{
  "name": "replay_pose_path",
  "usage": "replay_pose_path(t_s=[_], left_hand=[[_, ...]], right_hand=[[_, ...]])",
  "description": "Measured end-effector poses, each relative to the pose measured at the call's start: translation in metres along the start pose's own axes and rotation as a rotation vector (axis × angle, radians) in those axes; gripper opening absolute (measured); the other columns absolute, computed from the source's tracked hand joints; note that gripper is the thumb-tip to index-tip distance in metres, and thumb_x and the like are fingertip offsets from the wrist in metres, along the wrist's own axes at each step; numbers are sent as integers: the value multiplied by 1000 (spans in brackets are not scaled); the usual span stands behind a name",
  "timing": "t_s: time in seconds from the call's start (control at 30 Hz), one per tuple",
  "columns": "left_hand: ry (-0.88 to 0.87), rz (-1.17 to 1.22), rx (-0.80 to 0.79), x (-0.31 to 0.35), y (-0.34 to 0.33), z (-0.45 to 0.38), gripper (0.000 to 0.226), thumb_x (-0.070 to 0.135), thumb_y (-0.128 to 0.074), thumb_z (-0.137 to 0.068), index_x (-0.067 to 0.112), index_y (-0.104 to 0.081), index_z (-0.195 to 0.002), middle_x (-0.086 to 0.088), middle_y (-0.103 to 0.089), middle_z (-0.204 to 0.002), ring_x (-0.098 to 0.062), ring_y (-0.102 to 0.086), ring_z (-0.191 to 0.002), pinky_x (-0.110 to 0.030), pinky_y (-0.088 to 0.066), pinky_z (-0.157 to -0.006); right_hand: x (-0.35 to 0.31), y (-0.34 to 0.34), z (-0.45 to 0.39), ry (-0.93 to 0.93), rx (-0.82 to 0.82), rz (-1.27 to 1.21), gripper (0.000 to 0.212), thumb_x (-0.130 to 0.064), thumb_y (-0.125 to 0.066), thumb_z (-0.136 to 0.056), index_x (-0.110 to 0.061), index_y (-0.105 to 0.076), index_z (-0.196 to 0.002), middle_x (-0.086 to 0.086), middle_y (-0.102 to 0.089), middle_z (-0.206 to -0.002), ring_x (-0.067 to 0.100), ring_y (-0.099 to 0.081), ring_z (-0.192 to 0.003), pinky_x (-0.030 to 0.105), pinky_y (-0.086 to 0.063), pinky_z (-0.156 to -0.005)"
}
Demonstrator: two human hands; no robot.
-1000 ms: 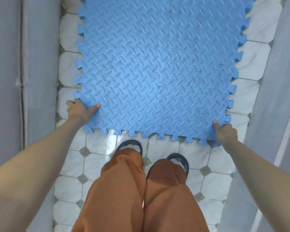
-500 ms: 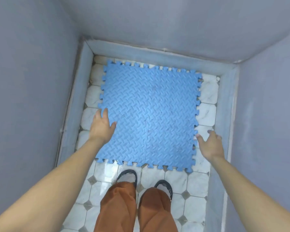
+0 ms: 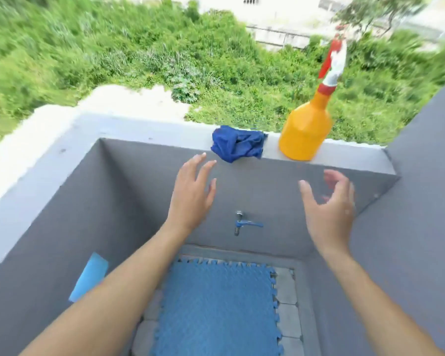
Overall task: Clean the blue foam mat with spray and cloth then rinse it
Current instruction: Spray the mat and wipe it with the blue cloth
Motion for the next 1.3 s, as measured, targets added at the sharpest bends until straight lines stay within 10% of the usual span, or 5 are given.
replay_pose_path(t_s=[0.43,0.87,1.1,1.2,1.3], left_hand=[[150,-191,-651,-24,-106,-148,70,57,-44,-92,11,-32,-145,-10,-26,-156,-30,-19,-144,-46,-24,-114],[243,13,-363,-37,-116,-133,25,31,-46,-98,8,-51,-106,-14,-58,-109,-31,-49,-105,-39,-32,-90],[291,-3,-408,-25,-88,-110,11,16,-48,-97,7,-45,-102,-21,-47,-126,-36,-44,-104,-41,-37,-86],[605,84,-218,-17,-71,-98,23,2,-50,-90,5,-55,-112,-21,-33,-138,-40,-41,-119,-44,-41,-95],[1091,575,-83,-14,-56,-79,16,-2,-50,-86,12,-49,-77,-6,-52,-93,-33,-56,-93,-31,-51,-78]], right_hand=[[-59,-46,-207,-228,-214,-120,91,-49,-73,-80,-18,-24,-150,5,-42,-147,29,-44,-131,43,-41,-103],[-21,-82,-217,-144,-149,-138,68,-29,-56,-97,-18,-18,-152,1,-49,-126,19,-48,-106,32,-38,-90],[-27,-68,-194,-140,-148,-138,62,-30,-58,-95,-15,-28,-147,1,-52,-125,20,-50,-105,32,-39,-86],[-33,-47,-158,-47,-72,-125,37,-30,-62,-91,-12,-49,-120,0,-55,-99,19,-51,-89,30,-37,-76],[-28,-30,-110,28,-44,-71,37,-40,-64,-88,-12,-55,-110,-2,-62,-88,20,-54,-86,26,-30,-67]])
Point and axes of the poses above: each hand's wrist, its own z-axis away from the middle knuckle, its own y-axis out of the back of the hand, x = y × z, the point moved 3 cm from there along -z, towards the middle knuckle
